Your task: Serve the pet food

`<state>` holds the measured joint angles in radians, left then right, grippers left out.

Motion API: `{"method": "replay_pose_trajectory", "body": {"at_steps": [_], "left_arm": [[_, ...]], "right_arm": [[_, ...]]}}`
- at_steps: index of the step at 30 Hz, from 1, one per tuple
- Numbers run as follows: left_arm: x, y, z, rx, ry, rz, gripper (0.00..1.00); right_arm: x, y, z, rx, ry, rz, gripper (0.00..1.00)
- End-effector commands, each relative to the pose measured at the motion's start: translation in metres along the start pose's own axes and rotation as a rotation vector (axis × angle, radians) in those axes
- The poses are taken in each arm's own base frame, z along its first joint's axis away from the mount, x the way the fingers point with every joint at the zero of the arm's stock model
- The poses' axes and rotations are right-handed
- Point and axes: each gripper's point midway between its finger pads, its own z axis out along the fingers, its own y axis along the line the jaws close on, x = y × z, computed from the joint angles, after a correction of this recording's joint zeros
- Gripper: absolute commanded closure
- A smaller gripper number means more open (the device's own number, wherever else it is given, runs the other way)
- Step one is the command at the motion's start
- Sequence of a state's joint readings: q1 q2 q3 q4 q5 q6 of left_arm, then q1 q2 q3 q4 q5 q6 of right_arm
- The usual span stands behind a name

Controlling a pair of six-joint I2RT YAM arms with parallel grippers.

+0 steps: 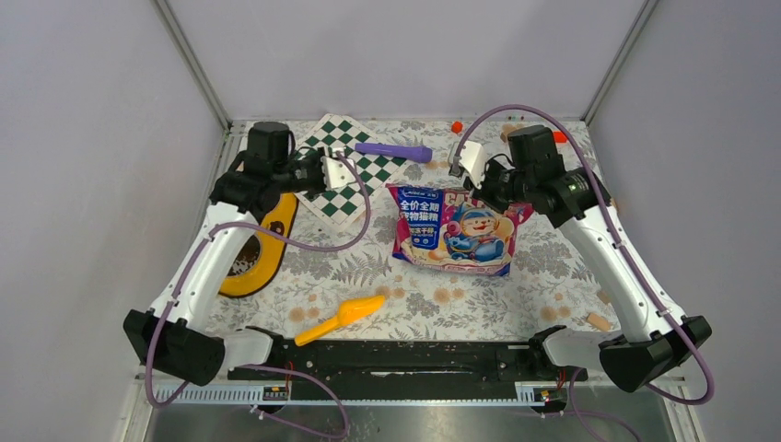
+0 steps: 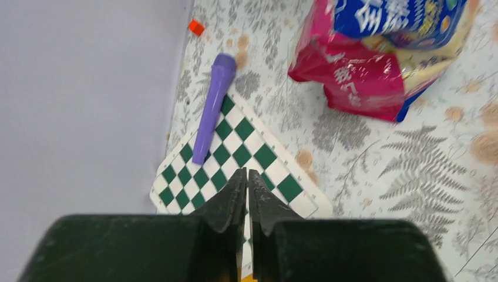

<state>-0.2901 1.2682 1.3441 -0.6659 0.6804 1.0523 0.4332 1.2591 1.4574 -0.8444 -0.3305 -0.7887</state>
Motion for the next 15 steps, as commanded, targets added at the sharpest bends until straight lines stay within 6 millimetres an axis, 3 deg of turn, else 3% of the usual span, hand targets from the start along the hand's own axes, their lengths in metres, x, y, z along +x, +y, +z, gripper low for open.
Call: {"method": "replay_pose_trajectory", "body": {"at_steps": [1,4,7,15], "left_arm": [[-0.055,0.014,0.002,-0.074,-0.125,0.064,0.86],[-0.078,0.017,0.016,-0.111,-0.192,0.103,0.61],[-0.099,0.015,0.030,-0.110,-0.275,0.110,0.46],[-0.144,-0.027,0.083,0.110,-0.421,0.101,0.38]], "right_arm": [[-0.018,-0.016,-0.021,0.091,-0.012,-0.026,0.99],[-0.026,-0.015,-0.018,0.087,-0.042,-0.015,0.82],[-0.028,-0.015,-0.019,0.088,-0.055,-0.004,0.70],[-0.020,-0.005,-0.010,0.046,-0.042,0.033,0.58]]}}
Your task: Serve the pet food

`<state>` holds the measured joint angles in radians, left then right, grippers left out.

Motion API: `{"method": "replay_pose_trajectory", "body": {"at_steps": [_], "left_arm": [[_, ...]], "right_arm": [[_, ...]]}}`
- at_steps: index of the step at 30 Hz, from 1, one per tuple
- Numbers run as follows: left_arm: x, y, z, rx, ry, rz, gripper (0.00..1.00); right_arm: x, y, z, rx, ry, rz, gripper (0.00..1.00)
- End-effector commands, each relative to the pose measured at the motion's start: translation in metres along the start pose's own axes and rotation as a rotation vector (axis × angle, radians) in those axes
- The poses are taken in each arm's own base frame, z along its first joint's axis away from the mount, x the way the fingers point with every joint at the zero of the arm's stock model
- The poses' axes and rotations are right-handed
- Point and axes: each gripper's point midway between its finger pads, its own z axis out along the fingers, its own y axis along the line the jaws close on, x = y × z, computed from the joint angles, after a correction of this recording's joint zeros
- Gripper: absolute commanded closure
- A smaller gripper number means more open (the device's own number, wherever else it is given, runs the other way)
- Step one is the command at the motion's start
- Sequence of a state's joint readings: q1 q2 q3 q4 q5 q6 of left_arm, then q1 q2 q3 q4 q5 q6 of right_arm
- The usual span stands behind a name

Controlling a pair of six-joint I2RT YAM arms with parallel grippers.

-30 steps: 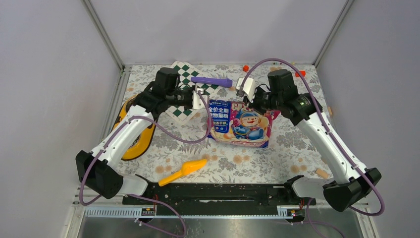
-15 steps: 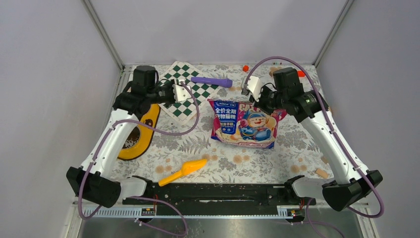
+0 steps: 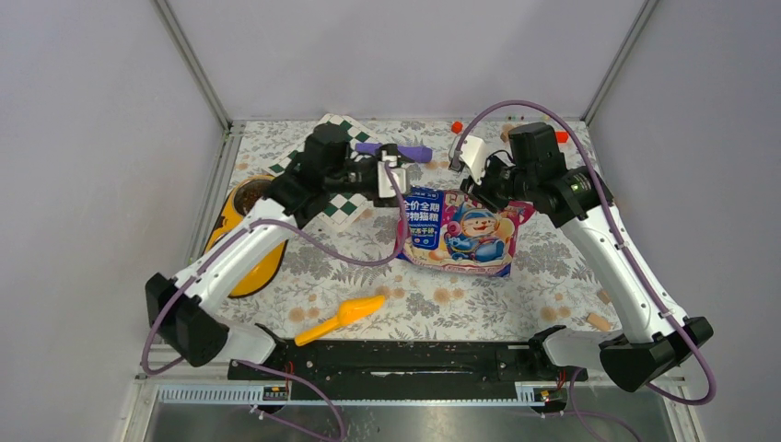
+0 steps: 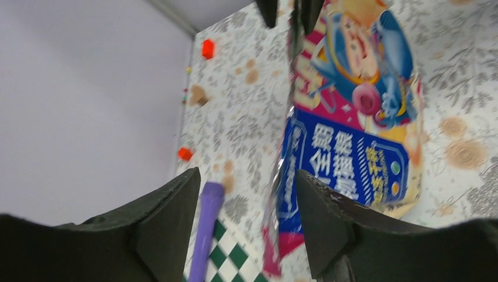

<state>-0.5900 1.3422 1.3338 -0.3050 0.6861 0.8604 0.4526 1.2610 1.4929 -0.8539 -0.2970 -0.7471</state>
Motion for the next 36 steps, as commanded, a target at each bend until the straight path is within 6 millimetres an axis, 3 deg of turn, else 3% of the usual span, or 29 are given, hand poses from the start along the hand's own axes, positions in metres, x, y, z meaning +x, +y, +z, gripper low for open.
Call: {"method": "replay_pose_trajectory", "body": {"at_steps": [1,7,12,14,16,17,21,24,30,36], "left_arm": [[-0.030,-0.005,0.036,0.075,-0.125,0.003,0.38],[-0.031,-0.023,0.079,0.126,-0.140,-0.005,0.41],[-0.022,-0.018,0.100,0.050,-0.137,0.017,0.58],[-0.014,-0.020,0.101,0.042,-0.117,0.012,0.71],[-0.009,-0.021,0.100,0.040,-0.096,0.034,0.96],[-0.005,-0.022,0.099,0.042,-0.074,0.046,1.00],[0.009,-0.023,0.084,0.057,-0.001,0.088,1.00],[0.019,-0.016,0.060,0.056,0.043,0.096,1.00],[0.035,0.008,0.006,-0.019,0.141,0.125,1.00],[0.046,0.017,-0.018,-0.043,0.197,0.122,1.00]], "right_arm": [[-0.010,0.000,-0.004,0.012,-0.037,0.016,0.56],[-0.001,0.005,-0.005,0.009,-0.009,0.042,0.52],[0.008,0.008,0.001,0.000,0.020,0.061,0.55],[0.011,0.008,0.004,-0.004,0.030,0.066,0.57],[0.013,0.008,0.006,-0.005,0.038,0.068,0.60],[0.014,0.007,0.006,-0.001,0.043,0.069,0.63],[0.014,0.003,0.006,0.014,0.053,0.068,0.85],[0.014,-0.001,0.000,0.032,0.066,0.056,0.98],[0.018,-0.014,-0.018,0.101,0.094,0.052,1.00],[0.031,-0.026,-0.031,0.153,0.129,0.068,1.00]]}}
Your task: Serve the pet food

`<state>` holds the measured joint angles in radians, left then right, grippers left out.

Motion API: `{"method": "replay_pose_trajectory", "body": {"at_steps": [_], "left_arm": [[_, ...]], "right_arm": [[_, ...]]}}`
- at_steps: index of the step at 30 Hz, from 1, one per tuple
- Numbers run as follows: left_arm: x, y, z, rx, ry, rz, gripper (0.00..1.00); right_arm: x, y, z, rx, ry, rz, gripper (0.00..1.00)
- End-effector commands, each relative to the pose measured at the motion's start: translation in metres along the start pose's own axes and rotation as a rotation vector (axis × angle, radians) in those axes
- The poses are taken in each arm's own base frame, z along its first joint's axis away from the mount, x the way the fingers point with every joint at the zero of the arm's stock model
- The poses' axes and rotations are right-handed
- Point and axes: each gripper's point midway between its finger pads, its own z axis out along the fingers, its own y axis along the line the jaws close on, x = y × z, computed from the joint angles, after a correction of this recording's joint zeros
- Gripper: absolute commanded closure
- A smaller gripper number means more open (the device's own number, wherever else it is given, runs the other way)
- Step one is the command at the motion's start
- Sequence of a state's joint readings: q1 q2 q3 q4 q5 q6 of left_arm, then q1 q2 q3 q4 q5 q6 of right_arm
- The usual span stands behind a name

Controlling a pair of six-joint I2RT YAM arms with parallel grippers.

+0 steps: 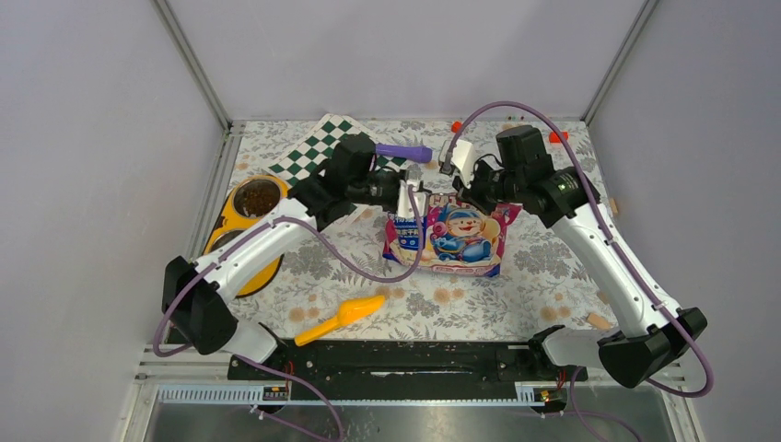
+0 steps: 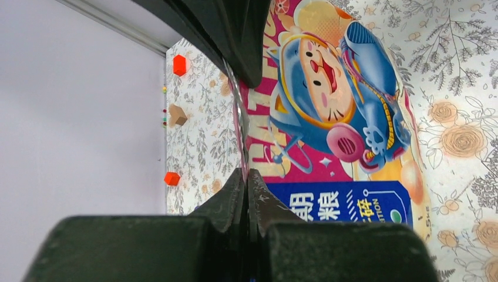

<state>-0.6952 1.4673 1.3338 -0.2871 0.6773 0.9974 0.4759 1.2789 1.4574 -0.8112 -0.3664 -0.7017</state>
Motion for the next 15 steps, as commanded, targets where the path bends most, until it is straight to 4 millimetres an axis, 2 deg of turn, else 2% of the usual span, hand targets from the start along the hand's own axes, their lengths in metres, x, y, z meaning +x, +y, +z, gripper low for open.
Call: {"method": "replay_pose_trajectory", "body": {"at_steps": [1,7,15], "left_arm": [[0.038,0.039,-0.080,-0.172,0.221,0.008,1.00],[0.049,0.028,-0.082,-0.137,0.237,-0.022,1.00],[0.064,0.019,-0.091,-0.127,0.275,-0.057,1.00]], "right_arm": [[0.038,-0.041,-0.053,0.237,0.178,0.039,1.00],[0.061,-0.044,-0.063,0.291,0.245,0.045,0.93],[0.072,-0.048,-0.077,0.357,0.263,0.069,0.88]]}}
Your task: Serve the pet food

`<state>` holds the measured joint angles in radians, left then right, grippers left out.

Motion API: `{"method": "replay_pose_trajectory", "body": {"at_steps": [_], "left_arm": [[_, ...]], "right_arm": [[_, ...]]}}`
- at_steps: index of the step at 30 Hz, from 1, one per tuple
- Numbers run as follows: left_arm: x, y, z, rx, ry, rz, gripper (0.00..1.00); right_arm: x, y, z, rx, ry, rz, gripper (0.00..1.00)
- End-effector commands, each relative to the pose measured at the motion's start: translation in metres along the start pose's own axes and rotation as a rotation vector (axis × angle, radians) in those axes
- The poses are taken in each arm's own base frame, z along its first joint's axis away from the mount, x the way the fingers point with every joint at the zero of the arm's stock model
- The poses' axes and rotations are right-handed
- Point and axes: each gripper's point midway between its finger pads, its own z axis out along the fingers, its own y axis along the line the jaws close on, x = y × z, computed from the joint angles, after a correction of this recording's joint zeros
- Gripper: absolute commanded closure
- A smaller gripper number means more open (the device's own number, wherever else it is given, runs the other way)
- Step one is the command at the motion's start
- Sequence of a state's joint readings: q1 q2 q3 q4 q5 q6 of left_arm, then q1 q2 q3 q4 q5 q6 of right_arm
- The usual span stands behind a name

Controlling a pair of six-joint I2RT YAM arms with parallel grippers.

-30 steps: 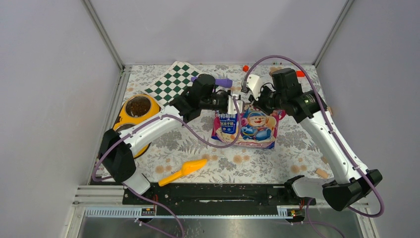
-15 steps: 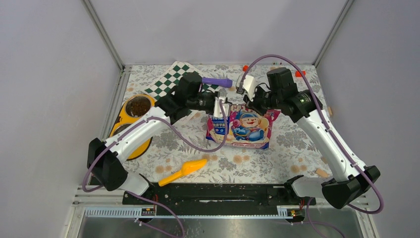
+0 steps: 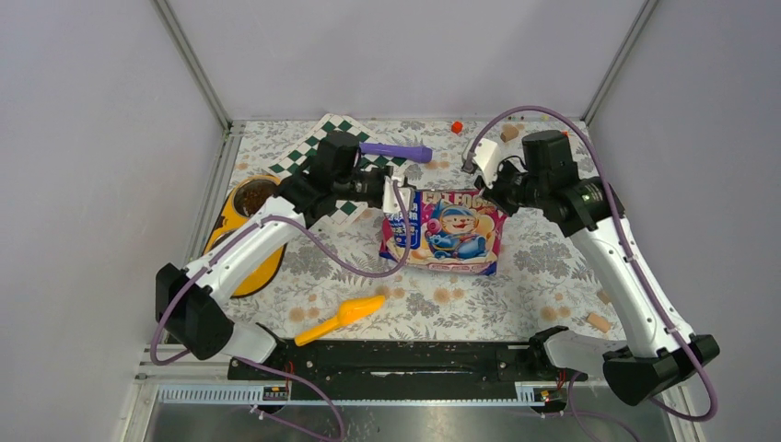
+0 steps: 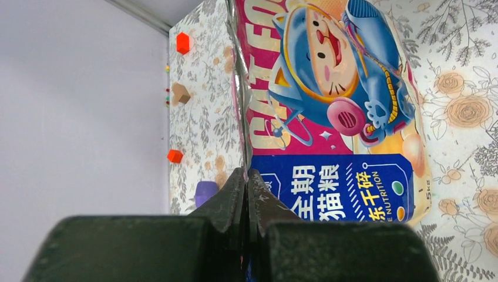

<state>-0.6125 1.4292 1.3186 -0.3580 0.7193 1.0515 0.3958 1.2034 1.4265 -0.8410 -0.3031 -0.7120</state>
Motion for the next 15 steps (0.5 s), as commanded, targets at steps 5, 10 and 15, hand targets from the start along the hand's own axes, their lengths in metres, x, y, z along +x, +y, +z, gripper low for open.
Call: {"method": "replay_pose_trajectory", "body": {"at_steps": [5,10,15], "left_arm": [[0.051,0.015,-0.069,-0.128,0.249,-0.063,1.00],[0.046,0.011,-0.069,-0.113,0.226,-0.072,1.00],[0.047,0.007,-0.069,-0.098,0.228,-0.085,1.00]], "right_arm": [[0.062,-0.041,-0.047,0.270,0.242,0.046,0.97],[0.080,-0.050,-0.052,0.334,0.309,0.057,1.00],[0.097,-0.079,-0.067,0.524,0.381,0.009,0.99]]}}
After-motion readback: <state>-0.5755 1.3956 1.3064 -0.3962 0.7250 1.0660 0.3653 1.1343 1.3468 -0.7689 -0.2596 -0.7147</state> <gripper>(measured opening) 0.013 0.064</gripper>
